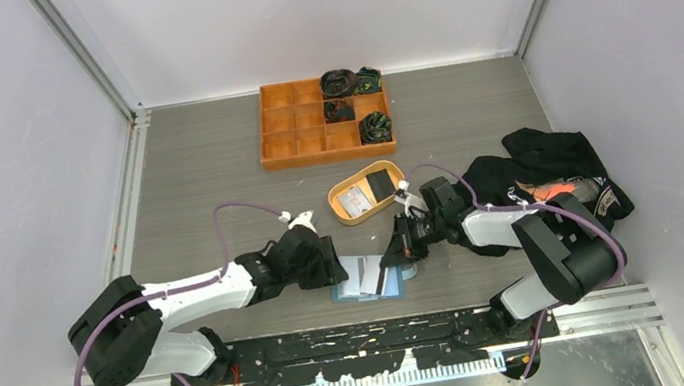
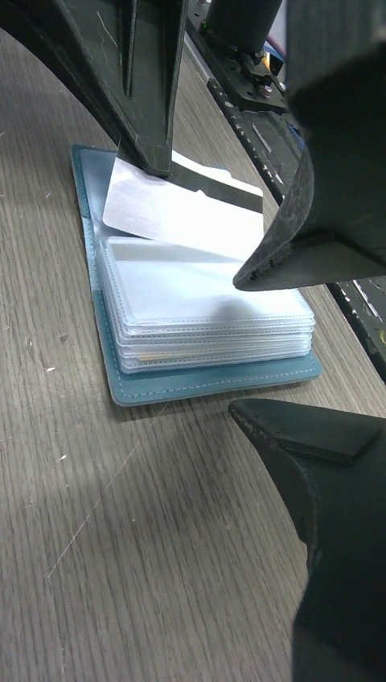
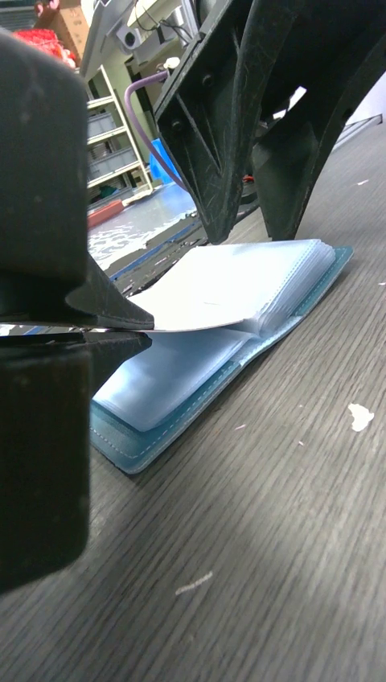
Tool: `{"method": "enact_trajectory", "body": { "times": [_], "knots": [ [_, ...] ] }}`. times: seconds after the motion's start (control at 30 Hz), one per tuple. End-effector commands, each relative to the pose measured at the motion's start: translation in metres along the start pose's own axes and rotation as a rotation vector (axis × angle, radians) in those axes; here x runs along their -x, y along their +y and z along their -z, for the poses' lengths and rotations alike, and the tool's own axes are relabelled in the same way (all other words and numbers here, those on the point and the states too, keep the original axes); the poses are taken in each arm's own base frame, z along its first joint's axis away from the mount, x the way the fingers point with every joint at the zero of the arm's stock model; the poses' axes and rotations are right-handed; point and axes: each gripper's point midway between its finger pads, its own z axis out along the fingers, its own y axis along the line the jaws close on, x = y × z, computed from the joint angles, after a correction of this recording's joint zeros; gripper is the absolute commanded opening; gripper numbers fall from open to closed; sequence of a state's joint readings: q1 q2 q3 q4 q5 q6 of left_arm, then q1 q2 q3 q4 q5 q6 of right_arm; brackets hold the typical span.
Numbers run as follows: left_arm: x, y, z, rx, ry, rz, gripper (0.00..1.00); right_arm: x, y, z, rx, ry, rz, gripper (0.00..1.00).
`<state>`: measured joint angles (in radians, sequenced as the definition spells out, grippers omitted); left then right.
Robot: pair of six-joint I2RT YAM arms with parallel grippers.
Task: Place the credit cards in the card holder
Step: Insert the credit card into the card holder.
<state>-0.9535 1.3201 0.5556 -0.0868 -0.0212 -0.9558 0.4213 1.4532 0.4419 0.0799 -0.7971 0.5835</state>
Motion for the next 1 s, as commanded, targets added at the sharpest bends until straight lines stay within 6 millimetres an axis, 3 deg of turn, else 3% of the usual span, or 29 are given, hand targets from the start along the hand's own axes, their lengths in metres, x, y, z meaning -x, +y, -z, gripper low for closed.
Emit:
{"method": "enact_trajectory", "body": {
  "times": [0.0, 0.6, 0.97],
  "knots": [
    [0.009, -0.016, -0.002, -0.057, -0.023, -0.019, 0.52, 0.009, -0.001, -0.004, 0.001, -0.036, 0.02, 0.03],
    [0.005, -0.018, -0.008, -0.056, 0.007, -0.02, 0.45, -0.007, 0.002, -0.015, 0.019, 0.047, 0.007, 0.03],
    [0.005, -0.024, -0.01, -0.077, 0.02, -0.029, 0.45, 0.007, 0.003, -0.022, 0.004, 0.025, 0.011, 0.08]
  ]
}}
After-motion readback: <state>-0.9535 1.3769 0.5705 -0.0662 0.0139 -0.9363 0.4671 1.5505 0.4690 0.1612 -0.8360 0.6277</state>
